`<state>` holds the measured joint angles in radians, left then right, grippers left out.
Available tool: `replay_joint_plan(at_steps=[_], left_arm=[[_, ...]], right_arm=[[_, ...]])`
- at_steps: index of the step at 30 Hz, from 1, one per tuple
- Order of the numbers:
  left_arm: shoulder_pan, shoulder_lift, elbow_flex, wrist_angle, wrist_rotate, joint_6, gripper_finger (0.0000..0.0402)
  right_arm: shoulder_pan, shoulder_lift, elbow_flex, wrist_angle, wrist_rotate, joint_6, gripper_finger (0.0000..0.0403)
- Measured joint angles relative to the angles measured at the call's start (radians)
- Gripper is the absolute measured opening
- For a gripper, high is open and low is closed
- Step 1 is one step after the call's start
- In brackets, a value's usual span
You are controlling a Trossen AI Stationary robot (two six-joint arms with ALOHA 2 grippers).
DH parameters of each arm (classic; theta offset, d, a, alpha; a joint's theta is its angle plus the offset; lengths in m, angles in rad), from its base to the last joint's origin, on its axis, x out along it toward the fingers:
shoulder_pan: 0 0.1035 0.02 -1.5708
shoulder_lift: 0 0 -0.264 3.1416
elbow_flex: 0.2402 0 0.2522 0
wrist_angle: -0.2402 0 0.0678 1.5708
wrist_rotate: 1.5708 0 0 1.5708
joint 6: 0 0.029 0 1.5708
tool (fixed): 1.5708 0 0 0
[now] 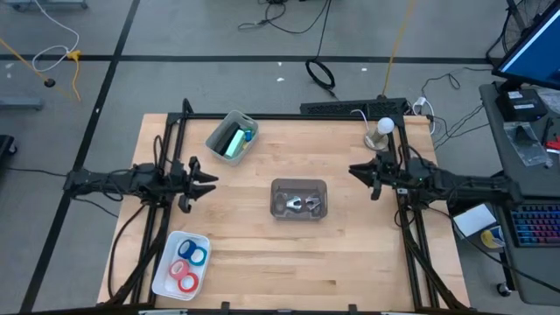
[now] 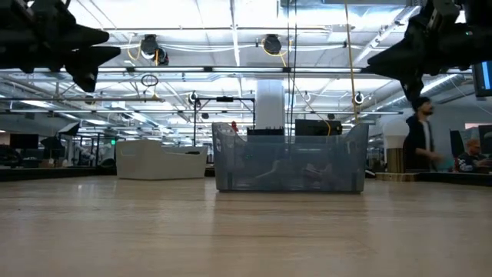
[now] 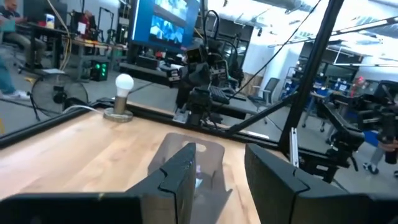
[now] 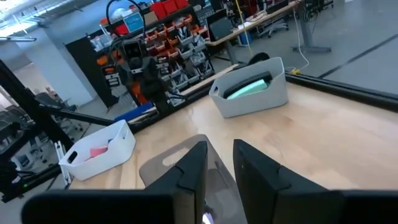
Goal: Pick and place Stapler, Stapler remover, tape
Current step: Return to Home Position
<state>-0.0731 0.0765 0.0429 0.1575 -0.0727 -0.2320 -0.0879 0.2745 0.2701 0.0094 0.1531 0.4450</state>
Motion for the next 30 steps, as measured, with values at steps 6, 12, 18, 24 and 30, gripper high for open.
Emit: replay_joint_plan(at_steps=[6, 12, 18, 24, 30], left_arm=[[0.047, -0.070, 0.004, -0.133, 0.041, 0.018, 0.0136], [0.068, -0.073, 0.007, -0.162, 0.047, 0.014, 0.0136], [0.068, -0.072, 0.007, -0.180, 0.046, 0.024, 0.0136], [0.068, -0.071, 0.007, -0.187, 0.023, 0.017, 0.0136], [0.068, -0.070, 0.007, -0.190, 0.020, 0.017, 0.0136]], right_arm=[[-0.002, -0.108, -0.004, -0.127, 0.000, 0.029, 0.0071], [-0.002, -0.172, -0.004, -0.163, 0.015, -0.017, 0.0071], [-0.002, -0.190, -0.070, -0.139, 0.028, 0.021, 0.0071], [-0.002, -0.190, -0.175, -0.029, 0.023, 0.031, 0.0071], [-0.002, -0.190, -0.197, -0.016, -0.070, -0.070, 0.0071]])
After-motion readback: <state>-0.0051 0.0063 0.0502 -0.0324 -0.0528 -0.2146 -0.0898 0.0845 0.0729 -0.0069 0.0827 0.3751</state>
